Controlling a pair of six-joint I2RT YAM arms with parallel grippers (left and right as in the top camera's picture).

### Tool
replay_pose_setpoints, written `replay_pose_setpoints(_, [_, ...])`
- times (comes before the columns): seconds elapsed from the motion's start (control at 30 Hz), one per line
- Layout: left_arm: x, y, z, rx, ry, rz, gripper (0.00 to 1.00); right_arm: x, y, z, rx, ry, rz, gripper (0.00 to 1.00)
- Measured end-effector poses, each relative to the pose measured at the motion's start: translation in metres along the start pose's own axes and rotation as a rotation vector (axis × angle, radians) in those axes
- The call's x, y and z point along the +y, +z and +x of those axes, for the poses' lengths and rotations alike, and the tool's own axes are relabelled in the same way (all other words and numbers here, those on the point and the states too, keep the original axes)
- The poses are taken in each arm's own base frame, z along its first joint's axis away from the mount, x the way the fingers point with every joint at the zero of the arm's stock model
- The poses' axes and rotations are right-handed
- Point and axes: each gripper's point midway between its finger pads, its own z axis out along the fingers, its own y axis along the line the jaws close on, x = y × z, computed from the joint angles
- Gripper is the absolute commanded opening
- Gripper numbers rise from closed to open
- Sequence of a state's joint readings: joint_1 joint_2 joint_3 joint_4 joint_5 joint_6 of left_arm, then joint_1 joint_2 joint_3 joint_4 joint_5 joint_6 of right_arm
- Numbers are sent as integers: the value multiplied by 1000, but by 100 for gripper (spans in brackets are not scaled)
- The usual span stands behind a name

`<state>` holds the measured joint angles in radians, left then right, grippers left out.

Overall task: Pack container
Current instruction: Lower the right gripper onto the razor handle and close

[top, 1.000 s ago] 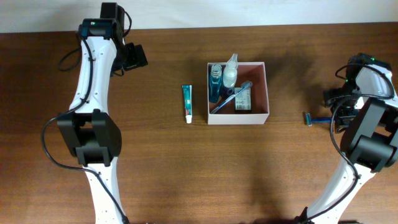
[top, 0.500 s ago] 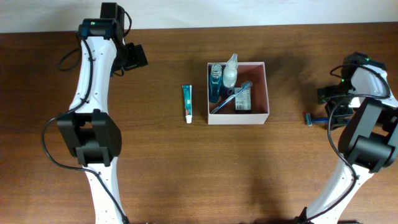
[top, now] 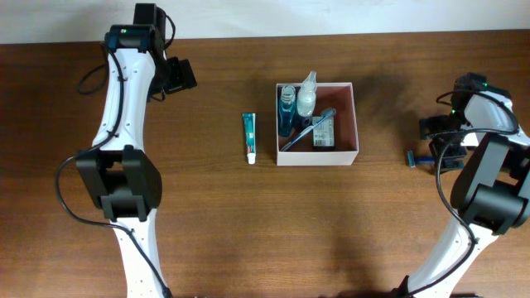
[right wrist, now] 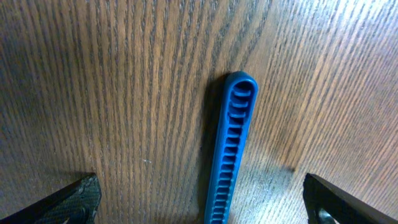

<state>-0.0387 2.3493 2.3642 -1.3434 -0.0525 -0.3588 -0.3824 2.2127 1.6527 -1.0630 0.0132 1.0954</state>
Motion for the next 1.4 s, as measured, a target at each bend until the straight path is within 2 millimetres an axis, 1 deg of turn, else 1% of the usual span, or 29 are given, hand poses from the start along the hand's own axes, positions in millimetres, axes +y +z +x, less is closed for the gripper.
replay_pose_setpoints(1.4, [0, 0, 0, 0, 0, 0, 99, 2, 2, -3, -24, -51, -36, 99])
